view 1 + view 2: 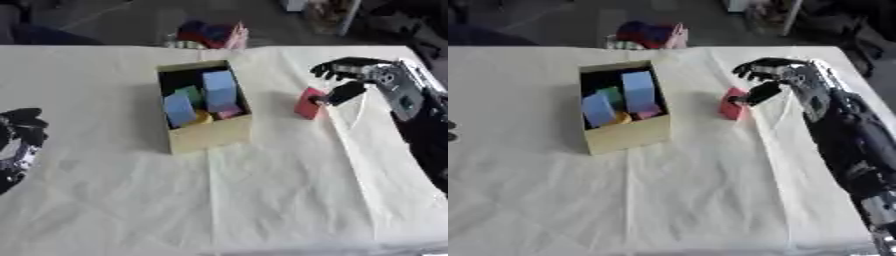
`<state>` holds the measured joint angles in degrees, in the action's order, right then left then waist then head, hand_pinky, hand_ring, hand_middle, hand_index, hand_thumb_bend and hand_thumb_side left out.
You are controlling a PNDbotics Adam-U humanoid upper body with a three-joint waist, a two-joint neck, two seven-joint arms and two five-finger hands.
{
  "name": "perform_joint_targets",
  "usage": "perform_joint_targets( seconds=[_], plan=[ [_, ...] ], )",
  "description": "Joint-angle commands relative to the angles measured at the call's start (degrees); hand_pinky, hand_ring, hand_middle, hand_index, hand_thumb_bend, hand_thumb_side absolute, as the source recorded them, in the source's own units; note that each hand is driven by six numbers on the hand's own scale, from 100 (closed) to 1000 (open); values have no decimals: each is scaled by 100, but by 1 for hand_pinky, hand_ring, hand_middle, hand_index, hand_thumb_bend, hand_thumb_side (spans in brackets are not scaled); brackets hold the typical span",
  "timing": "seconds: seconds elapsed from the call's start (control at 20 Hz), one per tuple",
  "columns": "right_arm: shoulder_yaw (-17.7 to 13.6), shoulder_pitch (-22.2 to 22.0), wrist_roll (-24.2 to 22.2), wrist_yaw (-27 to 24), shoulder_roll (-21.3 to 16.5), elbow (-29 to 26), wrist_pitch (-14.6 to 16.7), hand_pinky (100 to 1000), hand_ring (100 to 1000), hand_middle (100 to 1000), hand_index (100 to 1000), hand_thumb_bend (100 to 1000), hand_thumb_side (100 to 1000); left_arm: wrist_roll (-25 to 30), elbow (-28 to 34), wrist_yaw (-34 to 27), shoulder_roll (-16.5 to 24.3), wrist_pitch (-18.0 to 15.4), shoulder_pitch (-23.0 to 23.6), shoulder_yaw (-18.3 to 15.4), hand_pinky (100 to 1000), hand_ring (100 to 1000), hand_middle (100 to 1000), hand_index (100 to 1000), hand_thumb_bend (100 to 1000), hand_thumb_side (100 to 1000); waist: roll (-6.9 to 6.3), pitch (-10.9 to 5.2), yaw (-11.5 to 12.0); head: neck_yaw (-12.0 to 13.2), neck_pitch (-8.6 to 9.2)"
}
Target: Pick up objects on the table and place them in the box.
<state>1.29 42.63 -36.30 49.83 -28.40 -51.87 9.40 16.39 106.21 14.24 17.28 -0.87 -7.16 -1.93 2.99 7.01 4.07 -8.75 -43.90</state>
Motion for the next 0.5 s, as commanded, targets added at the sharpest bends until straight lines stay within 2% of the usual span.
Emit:
perform_joint_targets(
  seconds=[0.05, 0.25, 0.35, 0.45, 0.5],
  plan=[
    [-74, 134, 54, 129, -87, 144, -10, 889, 915, 906, 990, 363, 517, -16, 63, 21, 48, -15, -38, -47, 852, 665, 661, 842, 175, 652, -86, -167, -1, -15, -21],
    [-97, 147, 259, 430, -29, 276, -82, 875, 890, 860, 972, 337, 482, -12, 63, 17, 43, -15, -35, -44, 852, 665, 661, 842, 173, 652, -91, -169, 4, -24, -21],
    [-120, 148, 466, 570, 5, 317, -121, 845, 826, 741, 920, 294, 437, -15, 64, 14, 42, -15, -34, -47, 852, 666, 661, 842, 172, 653, -98, -170, 7, -28, -21],
    [-134, 149, 789, 697, 28, 304, -160, 813, 763, 585, 788, 244, 374, -18, 63, 12, 40, -13, -31, -49, 852, 666, 662, 842, 170, 653, -102, -171, 8, -29, -21],
    [-137, 150, 988, 755, 35, 280, -182, 806, 749, 552, 751, 235, 357, -19, 63, 11, 38, -13, -30, -50, 852, 666, 662, 842, 169, 654, -102, -171, 8, -30, -21]
  ],
)
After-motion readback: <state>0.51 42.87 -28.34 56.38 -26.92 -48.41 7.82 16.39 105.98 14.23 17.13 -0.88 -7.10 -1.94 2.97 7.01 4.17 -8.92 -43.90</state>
